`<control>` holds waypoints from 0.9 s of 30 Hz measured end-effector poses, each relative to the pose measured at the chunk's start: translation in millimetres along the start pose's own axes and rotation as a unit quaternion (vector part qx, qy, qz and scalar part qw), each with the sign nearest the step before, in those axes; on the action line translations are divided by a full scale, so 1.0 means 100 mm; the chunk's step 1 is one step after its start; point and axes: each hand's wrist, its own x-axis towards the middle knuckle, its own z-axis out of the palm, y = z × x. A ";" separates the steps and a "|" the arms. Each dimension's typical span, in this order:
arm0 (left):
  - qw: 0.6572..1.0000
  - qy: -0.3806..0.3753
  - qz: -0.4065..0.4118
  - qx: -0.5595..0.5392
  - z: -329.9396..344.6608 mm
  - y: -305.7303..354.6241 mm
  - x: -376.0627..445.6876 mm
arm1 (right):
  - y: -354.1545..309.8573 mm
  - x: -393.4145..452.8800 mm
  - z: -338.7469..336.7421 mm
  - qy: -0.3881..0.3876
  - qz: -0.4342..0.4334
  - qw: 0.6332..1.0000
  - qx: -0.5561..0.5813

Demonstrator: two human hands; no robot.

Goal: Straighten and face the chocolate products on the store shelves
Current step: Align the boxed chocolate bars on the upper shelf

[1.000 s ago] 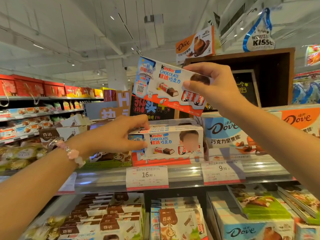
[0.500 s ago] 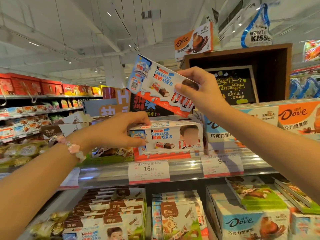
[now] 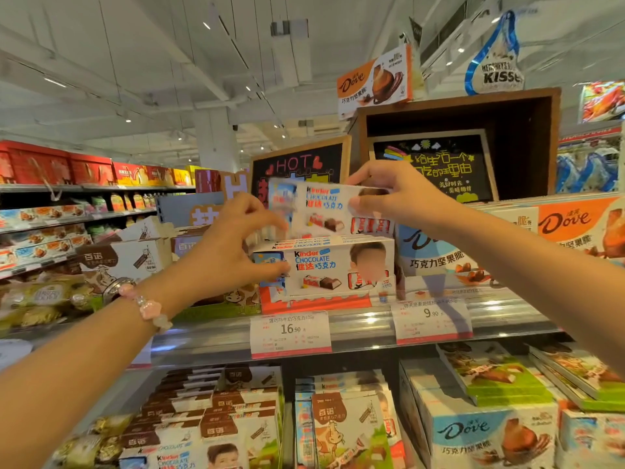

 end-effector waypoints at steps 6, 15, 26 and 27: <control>0.998 -0.065 0.003 0.018 -0.08 0.02 0.08 | -0.04 -0.04 0.03 -0.072 0.014 0.996 -0.056; 0.994 -0.084 0.007 -0.070 -0.07 0.00 0.12 | -0.13 -0.02 0.07 -0.088 -0.002 0.987 -0.136; 0.998 -0.027 0.007 0.056 0.11 0.39 0.34 | -0.19 -0.24 -0.36 -0.036 -0.007 0.994 -0.098; 0.999 -0.018 0.010 0.044 0.14 0.47 0.40 | -0.17 -0.28 -0.48 -0.029 -0.005 0.995 -0.092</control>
